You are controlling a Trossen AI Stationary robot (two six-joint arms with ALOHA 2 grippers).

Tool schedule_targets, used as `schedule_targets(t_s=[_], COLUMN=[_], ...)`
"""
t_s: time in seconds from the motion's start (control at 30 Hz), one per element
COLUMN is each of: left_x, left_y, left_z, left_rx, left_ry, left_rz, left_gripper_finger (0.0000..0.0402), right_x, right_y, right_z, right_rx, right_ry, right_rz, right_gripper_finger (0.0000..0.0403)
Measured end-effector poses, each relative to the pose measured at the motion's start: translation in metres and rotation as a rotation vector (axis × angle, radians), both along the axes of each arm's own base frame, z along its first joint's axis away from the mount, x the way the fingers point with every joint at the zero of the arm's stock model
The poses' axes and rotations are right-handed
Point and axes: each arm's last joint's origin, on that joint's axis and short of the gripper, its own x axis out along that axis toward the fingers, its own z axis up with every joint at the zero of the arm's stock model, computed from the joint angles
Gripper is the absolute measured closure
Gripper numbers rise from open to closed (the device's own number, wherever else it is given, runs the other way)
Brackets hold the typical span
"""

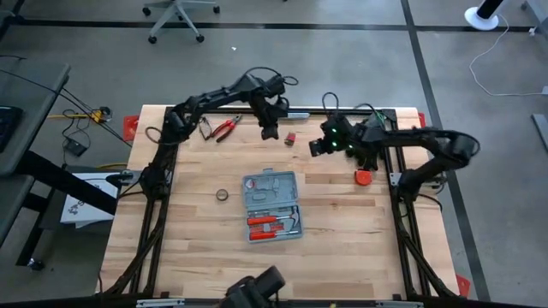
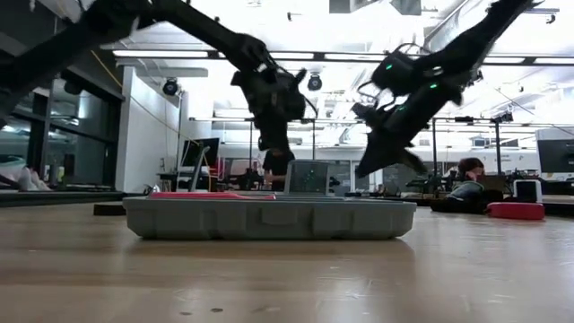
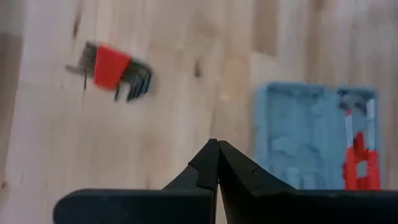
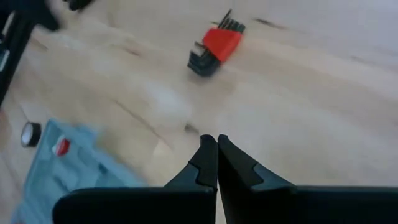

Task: Prefit tool cases
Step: Put the orange hex key set into the gray tool case

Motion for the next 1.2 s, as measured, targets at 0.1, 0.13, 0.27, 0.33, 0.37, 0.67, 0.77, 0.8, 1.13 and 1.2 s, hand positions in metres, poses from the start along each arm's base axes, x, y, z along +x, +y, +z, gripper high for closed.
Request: schedule_targets(t_s=[0.1, 0.13, 0.27, 0.33, 0.37, 0.67, 0.77, 0.8, 1.13, 1.2], left_x=[-0.015, -0.020, -0.036, -0.041, -0.043, -0.047, -0.045, -0.044, -0.042, -0.042], left_y=[-0.001, -0.002, -0.018, -0.029, -0.034, -0.075, -0.081, -0.082, -0.085, -0.085], left_z=[0.014, 0.017, 0.013, 0.003, -0.002, -0.041, -0.044, -0.044, -0.044, -0.044], left_rx=[0.032, 0.040, 0.032, 0.012, 0.001, -0.068, -0.069, -0.069, -0.068, -0.071], left_ry=[-0.064, -0.080, -0.100, -0.076, -0.060, 0.054, 0.057, 0.057, 0.053, 0.055], left_rz=[0.062, 0.080, 0.131, 0.133, 0.133, 0.066, 0.050, 0.046, 0.044, 0.049], left_gripper_finger=[0.0401, 0.0401, 0.0401, 0.0401, 0.0401, 0.0401, 0.0401, 0.0401, 0.0401, 0.0401], right_x=[0.022, 0.030, 0.060, 0.071, 0.075, 0.082, 0.079, 0.079, 0.081, 0.087], right_y=[-0.016, -0.021, -0.043, -0.054, -0.059, -0.090, -0.092, -0.092, -0.074, -0.072], right_z=[0.000, 0.001, 0.004, 0.002, 0.001, -0.020, -0.027, -0.028, -0.029, -0.023], right_rx=[-0.011, -0.023, -0.052, -0.055, -0.054, -0.012, 0.011, 0.009, -0.002, -0.041], right_ry=[-0.002, -0.003, 0.022, 0.055, 0.073, 0.189, 0.211, 0.219, 0.301, 0.262], right_rz=[0.055, 0.073, 0.135, 0.156, 0.164, 0.202, 0.205, 0.213, 0.322, 0.313], right_gripper_finger=[0.0403, 0.0403, 0.0403, 0.0403, 0.0403, 0.0403, 0.0403, 0.0403, 0.0403, 0.0403])
